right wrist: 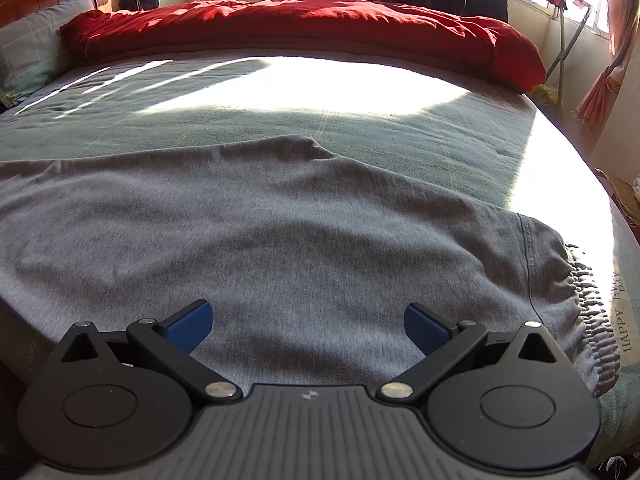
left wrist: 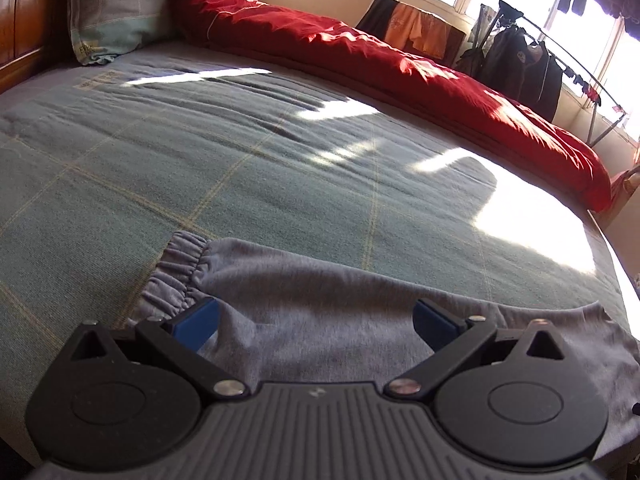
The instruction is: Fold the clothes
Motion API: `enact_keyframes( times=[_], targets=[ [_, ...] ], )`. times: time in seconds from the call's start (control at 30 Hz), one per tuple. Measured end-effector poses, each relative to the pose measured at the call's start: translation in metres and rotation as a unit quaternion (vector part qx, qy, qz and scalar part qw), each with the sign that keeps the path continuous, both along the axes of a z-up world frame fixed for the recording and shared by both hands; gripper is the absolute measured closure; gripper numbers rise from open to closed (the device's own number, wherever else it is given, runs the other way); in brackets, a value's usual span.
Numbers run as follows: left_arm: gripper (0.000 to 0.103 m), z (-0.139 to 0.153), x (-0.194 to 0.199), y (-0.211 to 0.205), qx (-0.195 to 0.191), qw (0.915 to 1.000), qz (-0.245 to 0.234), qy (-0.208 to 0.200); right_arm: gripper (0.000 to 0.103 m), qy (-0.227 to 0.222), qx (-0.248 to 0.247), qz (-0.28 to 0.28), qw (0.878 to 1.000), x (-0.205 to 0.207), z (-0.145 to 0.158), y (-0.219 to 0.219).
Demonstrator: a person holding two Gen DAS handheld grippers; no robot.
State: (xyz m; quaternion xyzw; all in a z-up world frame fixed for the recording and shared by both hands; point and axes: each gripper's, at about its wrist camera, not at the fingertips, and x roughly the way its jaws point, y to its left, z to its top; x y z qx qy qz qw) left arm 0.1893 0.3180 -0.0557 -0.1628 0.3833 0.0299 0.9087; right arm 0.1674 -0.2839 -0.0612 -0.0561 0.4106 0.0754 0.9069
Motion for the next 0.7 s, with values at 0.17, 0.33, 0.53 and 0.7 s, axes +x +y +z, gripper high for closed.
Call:
enact_keyframes(
  times=[0.17,0.33,0.53,0.7],
  targets=[
    [0.001,-0.016,-0.019,0.005,0.004,0.9991,0.023,0.035,0.0,0.003,0.003,0.01,1.0,0.003,-0.001,0.006],
    [0.001,0.013,-0.045,0.0,0.008,0.9994,0.02,-0.027,0.0,0.0,0.01,0.018,1.0,0.003,0.0,0.009],
    [0.001,0.017,-0.059,0.014,-0.008,0.9974,0.065,-0.029,0.0,0.0,0.023,0.024,0.999,0.003,0.0,0.011],
    [0.01,0.004,-0.087,0.044,-0.085,0.9875,0.121,-0.054,0.0,0.002,0.029,0.027,0.999,0.003,-0.002,0.012]
  ],
)
